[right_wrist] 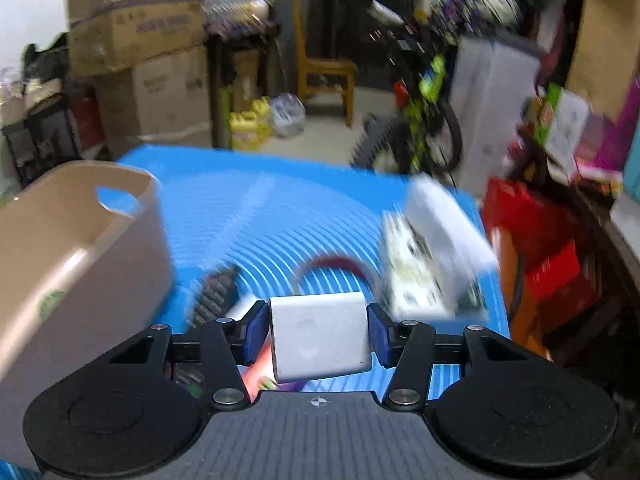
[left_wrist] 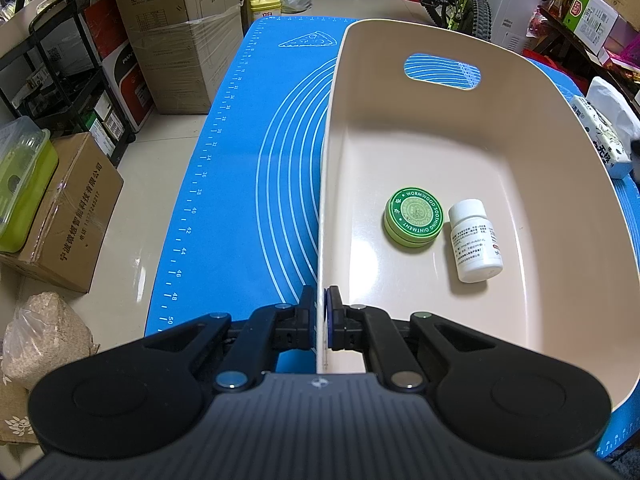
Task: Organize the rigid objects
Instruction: 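Grasp the white charger with the right tool and lift, then lower the white charger into the bin and open the right tool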
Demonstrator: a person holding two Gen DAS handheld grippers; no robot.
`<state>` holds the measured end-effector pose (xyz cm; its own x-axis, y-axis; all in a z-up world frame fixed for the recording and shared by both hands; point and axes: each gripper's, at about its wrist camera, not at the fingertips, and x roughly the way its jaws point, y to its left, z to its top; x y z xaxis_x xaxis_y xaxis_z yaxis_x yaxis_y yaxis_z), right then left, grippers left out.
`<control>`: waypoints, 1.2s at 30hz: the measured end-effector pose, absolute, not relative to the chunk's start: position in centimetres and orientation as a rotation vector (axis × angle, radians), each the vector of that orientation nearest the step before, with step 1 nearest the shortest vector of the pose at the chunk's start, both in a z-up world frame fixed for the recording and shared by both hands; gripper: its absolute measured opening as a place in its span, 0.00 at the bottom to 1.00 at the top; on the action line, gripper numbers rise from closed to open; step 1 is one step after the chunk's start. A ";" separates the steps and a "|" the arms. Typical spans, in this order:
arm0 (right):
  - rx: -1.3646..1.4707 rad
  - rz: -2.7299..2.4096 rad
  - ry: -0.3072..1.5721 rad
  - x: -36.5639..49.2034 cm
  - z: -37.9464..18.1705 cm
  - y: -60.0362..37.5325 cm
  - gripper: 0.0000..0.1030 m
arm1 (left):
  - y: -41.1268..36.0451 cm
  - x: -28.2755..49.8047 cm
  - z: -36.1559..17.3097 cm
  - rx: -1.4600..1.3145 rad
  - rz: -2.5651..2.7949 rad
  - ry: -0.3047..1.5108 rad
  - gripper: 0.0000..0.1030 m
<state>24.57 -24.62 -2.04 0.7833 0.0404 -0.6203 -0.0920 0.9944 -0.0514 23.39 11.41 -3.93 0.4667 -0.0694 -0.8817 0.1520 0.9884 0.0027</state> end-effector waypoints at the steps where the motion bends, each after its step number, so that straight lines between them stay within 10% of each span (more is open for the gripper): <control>1: -0.096 0.092 0.647 24.5 -1.2 -23.7 0.57 | 11.4 23.4 -3.9 0.085 -0.136 1.077 0.08; 13: -0.204 0.325 0.505 26.5 5.1 -11.6 0.57 | 11.4 23.4 -4.0 0.087 -0.135 1.077 0.08; 36: -0.332 0.306 0.952 35.5 -5.8 -0.3 0.57 | 11.4 23.4 -3.9 0.088 -0.136 1.076 0.08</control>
<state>35.46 -0.29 -5.79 0.5446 0.1082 -0.8317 -0.3959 0.9074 -0.1412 23.37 11.41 -3.93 0.4674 -0.0679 -0.8814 0.1535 0.9881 0.0053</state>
